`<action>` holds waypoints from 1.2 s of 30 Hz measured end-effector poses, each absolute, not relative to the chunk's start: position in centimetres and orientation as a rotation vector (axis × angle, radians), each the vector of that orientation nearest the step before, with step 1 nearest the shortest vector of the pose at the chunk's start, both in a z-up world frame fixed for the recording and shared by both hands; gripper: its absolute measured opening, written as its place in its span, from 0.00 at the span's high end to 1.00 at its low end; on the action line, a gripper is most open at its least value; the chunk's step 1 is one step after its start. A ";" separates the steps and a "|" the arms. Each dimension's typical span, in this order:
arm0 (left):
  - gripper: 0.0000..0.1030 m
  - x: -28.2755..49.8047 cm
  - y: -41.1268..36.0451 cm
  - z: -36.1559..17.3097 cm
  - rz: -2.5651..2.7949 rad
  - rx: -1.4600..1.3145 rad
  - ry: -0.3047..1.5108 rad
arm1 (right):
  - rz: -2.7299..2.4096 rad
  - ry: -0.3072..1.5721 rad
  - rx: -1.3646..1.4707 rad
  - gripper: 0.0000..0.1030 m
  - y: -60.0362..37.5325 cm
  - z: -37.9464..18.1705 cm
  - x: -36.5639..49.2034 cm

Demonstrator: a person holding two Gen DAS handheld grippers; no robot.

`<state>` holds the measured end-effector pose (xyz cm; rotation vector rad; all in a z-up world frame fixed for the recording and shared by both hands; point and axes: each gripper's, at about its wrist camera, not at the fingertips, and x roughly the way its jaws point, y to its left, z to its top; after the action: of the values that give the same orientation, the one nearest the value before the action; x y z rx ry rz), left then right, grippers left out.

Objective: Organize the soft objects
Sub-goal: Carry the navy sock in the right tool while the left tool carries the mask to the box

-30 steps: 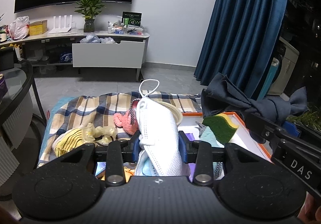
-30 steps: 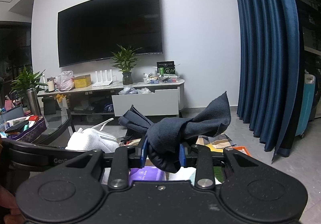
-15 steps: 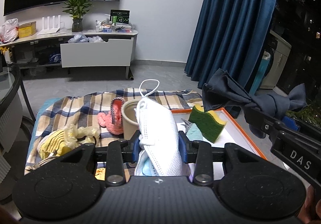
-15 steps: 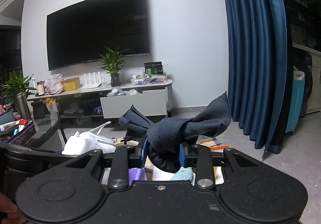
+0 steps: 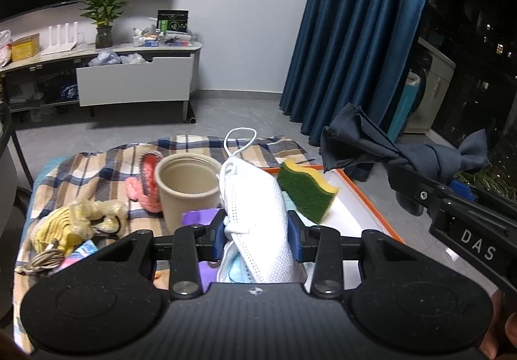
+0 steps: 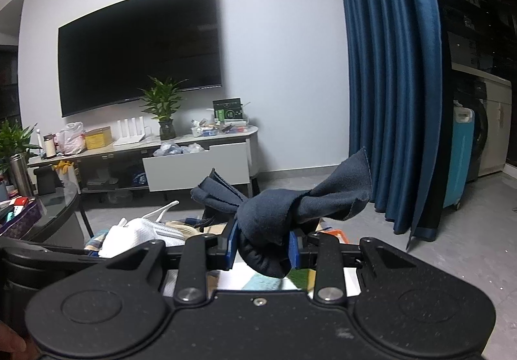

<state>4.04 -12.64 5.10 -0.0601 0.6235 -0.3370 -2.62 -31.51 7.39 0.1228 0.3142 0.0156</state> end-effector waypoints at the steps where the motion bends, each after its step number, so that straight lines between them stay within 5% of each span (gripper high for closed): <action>1: 0.63 4.0 -12.9 5.0 -0.342 -0.060 0.625 | 0.010 0.316 0.123 0.63 -31.7 7.3 -2.6; 36: 0.62 4.8 -19.4 2.6 -0.458 0.022 0.676 | -0.077 0.392 0.158 0.62 -35.6 5.4 -1.7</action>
<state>4.77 -19.44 2.58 0.0219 0.6756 -0.4583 -1.73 -35.59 5.37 0.1581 0.3919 -0.0775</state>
